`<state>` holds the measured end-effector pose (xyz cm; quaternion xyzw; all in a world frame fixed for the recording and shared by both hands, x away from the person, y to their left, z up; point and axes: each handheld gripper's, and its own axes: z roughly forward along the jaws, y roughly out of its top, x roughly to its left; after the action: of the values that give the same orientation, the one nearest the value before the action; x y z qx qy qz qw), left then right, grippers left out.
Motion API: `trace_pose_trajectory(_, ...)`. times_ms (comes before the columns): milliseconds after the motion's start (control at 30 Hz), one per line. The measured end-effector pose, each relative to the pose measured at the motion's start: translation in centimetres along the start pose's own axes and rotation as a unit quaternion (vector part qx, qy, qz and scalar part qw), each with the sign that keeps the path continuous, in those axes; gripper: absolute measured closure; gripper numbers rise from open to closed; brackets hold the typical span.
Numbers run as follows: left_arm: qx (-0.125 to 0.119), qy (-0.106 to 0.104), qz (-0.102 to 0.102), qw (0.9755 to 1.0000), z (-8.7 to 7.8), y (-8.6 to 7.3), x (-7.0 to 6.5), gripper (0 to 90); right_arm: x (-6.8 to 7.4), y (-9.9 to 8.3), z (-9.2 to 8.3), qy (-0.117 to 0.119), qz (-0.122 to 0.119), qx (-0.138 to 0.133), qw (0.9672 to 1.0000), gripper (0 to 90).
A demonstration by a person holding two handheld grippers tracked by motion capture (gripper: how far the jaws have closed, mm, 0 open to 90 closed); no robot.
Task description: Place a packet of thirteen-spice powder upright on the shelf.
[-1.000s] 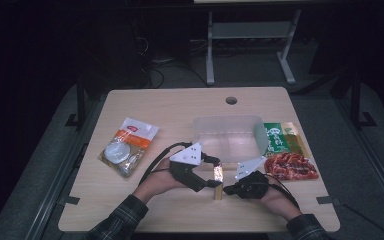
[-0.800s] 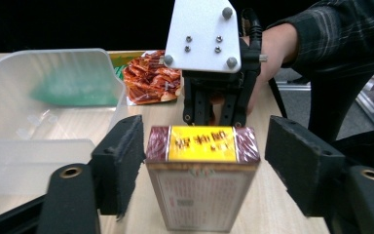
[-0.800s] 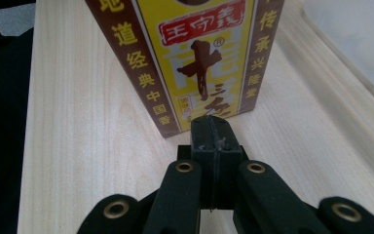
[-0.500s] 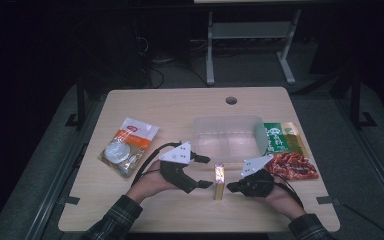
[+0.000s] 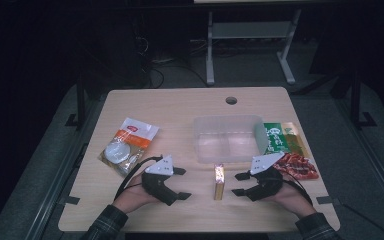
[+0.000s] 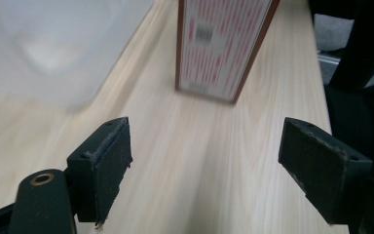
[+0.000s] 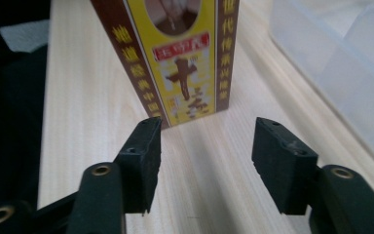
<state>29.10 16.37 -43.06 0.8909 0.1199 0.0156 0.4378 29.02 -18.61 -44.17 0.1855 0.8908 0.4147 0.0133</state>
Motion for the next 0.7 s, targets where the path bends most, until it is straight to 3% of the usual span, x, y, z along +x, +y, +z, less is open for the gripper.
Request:
trace_pose_trajectory(33,0.003,0.004,-0.009,0.9999,-0.2,-0.5,-0.1,18.1,-0.1,0.3,-0.7,0.005,-0.006,-0.015,0.9999,34.3)
trace_pose_trajectory(67,0.002,0.007,-0.014,0.9999,-0.4,-0.8,-0.1,18.1,-0.1,0.3,-0.7,0.005,-0.006,-0.015,0.9999,34.3)
trace_pose_trajectory(100,0.002,0.015,-0.026,0.9995,-0.7,-1.6,-0.3,18.1,-0.1,0.6,-1.3,0.011,-0.008,-0.03,0.9995,28.1)
trace_pose_trajectory(233,-0.005,0.025,-0.038,0.9989,-1.3,-2.6,-0.7,17.2,0.1,1.5,-2.1,0.019,-0.023,-0.048,0.9984,22.4)
trace_pose_trajectory(333,-0.012,0.032,-0.059,0.9977,-2.1,-3.7,-1.3,17.2,0.6,3.1,-2.8,0.029,-0.044,-0.074,0.9959,17.9)
trace_pose_trajectory(533,0.007,0.046,-0.057,0.9973,-2.8,-4.5,-1.6,17.2,1.1,5.7,-2.7,0.036,-0.073,-0.081,0.9934,15.2)
trace_pose_trajectory(700,0.005,0.053,-0.057,0.997,-3.0,-4.5,-1.3,17.4,1.4,7.4,-1.6,0.036,-0.084,-0.075,0.993,13.5)
